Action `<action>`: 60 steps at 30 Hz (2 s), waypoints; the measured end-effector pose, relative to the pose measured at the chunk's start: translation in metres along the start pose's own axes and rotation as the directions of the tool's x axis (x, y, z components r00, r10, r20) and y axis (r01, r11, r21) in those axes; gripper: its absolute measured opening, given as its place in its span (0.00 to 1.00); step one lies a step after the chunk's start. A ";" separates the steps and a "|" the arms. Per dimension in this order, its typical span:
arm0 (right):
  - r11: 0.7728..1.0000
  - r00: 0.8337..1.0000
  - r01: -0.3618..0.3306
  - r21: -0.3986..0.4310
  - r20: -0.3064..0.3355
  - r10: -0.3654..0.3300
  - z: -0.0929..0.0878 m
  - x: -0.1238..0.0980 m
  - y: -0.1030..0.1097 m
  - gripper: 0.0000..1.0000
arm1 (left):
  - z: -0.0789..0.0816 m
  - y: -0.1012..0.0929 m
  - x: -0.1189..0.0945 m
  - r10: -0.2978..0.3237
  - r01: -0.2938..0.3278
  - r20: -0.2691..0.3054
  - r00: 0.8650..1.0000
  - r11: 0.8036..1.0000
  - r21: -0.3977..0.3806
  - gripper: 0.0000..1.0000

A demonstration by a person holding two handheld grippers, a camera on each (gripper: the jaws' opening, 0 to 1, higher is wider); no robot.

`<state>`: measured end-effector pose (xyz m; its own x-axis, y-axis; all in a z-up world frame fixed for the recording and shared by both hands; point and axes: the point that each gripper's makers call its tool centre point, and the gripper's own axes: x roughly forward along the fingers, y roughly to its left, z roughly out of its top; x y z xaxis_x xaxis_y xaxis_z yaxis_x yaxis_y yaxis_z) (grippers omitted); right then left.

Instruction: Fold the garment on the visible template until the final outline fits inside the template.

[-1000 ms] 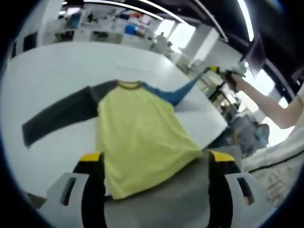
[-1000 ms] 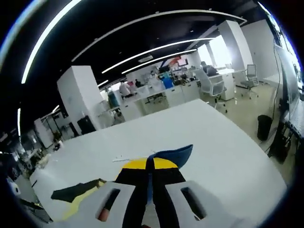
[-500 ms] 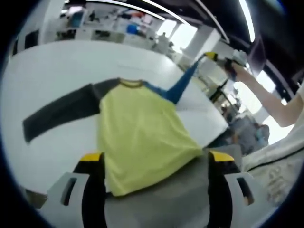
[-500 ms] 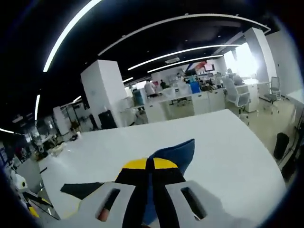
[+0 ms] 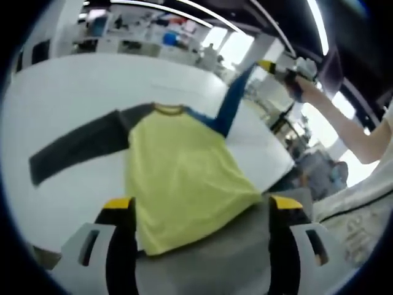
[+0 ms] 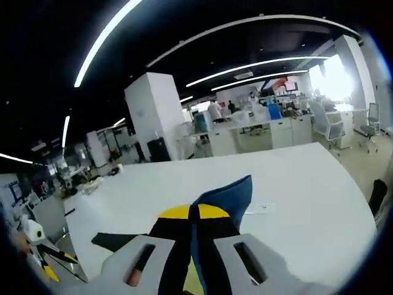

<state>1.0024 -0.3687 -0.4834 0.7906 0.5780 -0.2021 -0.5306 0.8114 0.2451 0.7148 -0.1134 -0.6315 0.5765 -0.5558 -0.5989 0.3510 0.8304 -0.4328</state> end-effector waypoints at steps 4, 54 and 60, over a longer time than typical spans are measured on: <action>0.999 0.999 -0.035 -0.002 -0.004 0.035 -0.002 0.007 0.015 0.02 | -0.001 0.000 0.001 0.000 0.000 -0.005 1.000 1.000 0.001 0.85; 0.969 0.950 -0.233 0.075 -0.196 0.244 -0.108 0.070 0.132 0.02 | -0.018 0.022 -0.010 0.040 -0.040 -0.004 0.999 0.997 -0.065 0.84; 0.967 0.945 -0.241 0.078 -0.209 0.253 -0.118 0.076 0.137 0.02 | -0.016 0.025 -0.012 0.045 -0.045 0.002 0.999 0.997 -0.066 0.84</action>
<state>0.9538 -0.2038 -0.5772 0.5492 0.7691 -0.3268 -0.6804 0.6386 0.3594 0.7049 -0.0870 -0.6456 0.5929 -0.5179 -0.6167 0.2755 0.8500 -0.4490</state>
